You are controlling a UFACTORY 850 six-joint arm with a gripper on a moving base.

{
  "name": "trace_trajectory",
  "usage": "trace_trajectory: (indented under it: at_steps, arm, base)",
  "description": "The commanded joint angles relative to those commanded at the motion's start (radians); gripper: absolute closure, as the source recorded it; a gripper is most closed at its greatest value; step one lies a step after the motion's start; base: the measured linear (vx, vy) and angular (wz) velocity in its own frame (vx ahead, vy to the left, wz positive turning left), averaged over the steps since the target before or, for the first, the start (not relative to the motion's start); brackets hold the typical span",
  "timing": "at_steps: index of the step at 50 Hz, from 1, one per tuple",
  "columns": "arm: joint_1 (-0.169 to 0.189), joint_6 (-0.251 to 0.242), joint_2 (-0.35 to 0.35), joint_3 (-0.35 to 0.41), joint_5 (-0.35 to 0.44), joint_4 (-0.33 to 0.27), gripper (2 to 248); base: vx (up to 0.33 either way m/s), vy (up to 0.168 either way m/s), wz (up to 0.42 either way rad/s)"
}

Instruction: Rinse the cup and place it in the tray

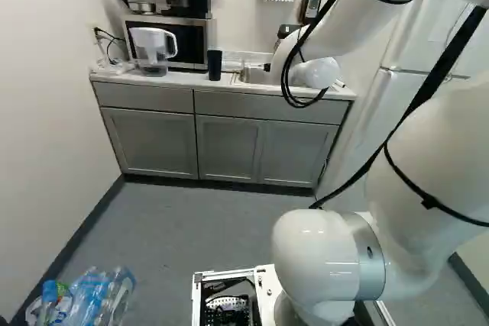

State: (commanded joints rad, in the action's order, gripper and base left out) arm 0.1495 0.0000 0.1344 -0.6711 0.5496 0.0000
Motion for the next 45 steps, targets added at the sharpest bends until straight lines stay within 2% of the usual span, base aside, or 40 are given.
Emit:
trace_trajectory:
  at_steps: [45]
  arm:
    - [0.006, 0.0, -0.022, -0.117, -0.068, 0.0, 3]
  base:
    - [0.0, 0.0, 0.0]
